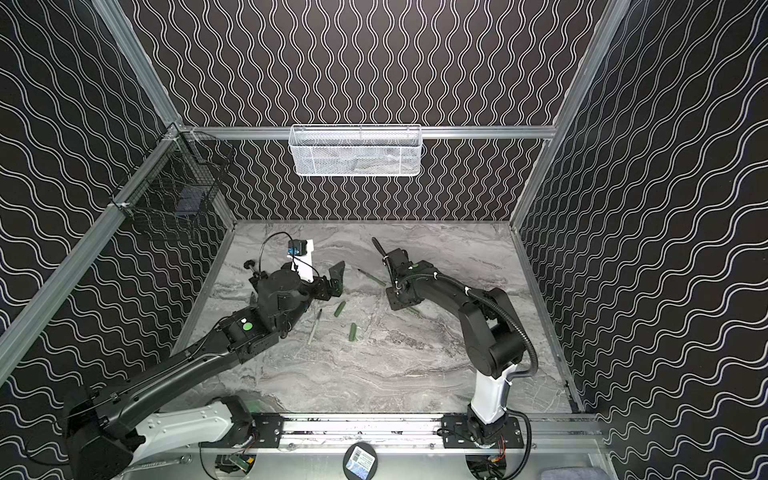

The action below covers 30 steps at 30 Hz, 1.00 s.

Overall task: Insert the pens into the pen caps
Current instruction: 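Lower the right gripper onto the green pen and grasp it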

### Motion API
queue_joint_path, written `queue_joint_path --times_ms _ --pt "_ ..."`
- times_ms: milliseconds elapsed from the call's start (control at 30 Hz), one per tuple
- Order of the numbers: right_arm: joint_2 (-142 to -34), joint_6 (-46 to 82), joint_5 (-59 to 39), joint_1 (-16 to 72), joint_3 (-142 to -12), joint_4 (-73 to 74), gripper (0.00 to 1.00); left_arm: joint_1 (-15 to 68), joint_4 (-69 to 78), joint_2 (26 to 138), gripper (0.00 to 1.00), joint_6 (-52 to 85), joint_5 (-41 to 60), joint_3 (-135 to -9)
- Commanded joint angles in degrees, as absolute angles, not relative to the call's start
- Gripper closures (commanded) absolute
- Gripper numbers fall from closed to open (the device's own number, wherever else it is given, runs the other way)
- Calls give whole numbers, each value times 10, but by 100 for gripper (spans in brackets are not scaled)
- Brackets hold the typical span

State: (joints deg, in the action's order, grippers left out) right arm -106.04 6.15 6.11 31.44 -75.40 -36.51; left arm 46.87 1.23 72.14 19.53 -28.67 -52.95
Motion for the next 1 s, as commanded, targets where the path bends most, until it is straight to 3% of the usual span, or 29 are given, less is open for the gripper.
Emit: queue_joint_path --times_ms 0,433,967 --pt "-1079 29 32 299 -767 -372 55 468 21 719 3 201 -289 -532" --pt "-1128 18 0 296 -768 -361 58 468 23 715 3 197 -286 -532" --pt "-1124 75 -18 295 -757 -344 74 468 23 716 3 194 -280 -533"
